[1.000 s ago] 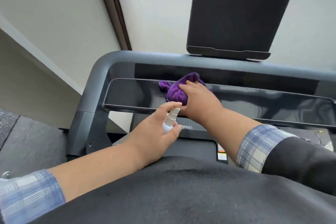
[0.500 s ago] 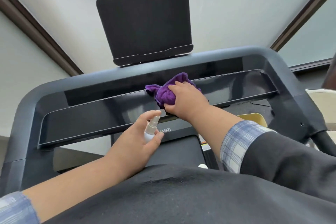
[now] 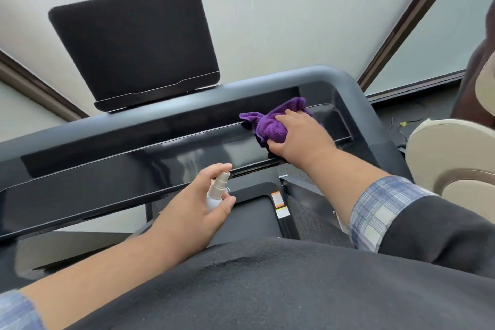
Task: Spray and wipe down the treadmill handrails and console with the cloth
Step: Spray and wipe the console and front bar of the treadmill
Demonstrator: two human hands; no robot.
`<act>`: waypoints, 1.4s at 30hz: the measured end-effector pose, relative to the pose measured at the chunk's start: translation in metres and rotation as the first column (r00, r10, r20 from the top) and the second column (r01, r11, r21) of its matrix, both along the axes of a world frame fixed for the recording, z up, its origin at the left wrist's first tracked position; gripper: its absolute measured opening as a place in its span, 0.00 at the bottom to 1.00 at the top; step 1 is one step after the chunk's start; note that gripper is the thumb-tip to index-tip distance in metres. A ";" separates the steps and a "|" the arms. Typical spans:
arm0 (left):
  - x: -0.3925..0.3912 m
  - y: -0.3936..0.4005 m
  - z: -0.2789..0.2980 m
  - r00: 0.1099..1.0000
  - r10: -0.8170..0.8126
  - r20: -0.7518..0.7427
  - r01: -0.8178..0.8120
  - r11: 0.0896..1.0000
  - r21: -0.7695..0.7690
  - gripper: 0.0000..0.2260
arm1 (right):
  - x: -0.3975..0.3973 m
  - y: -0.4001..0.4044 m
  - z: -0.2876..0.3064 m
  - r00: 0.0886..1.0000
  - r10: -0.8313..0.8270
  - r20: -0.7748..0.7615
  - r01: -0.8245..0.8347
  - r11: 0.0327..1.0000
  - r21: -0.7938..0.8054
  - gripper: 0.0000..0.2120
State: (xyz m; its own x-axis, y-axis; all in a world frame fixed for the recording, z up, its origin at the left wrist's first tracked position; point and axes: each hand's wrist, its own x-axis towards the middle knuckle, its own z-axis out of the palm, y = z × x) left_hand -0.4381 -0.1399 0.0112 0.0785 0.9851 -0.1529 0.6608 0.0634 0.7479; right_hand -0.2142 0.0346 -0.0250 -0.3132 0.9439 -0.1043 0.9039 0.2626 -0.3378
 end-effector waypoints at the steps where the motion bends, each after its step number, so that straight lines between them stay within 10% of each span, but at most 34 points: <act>1: 0.007 0.003 0.000 1.000 0.000 0.001 0.000 1.000 -0.002 0.26 | 0.011 0.005 0.000 1.000 -0.011 -0.008 0.011 1.000 -0.004 0.29; 13: 0.050 0.021 0.004 0.996 0.092 0.002 -0.091 0.996 -0.013 0.24 | 0.044 0.022 -0.008 0.998 -0.048 -0.052 0.052 0.995 0.080 0.24; 31: 0.041 -0.001 0.013 0.947 0.318 0.044 -0.321 0.939 0.122 0.22 | -0.040 -0.050 -0.005 0.743 0.607 -0.281 -0.629 0.778 0.016 0.24; 42: 0.039 0.054 0.007 0.914 0.376 -0.151 -0.369 0.927 0.074 0.26 | 0.021 -0.066 0.001 0.742 0.394 -0.542 -0.482 0.876 -0.023 0.23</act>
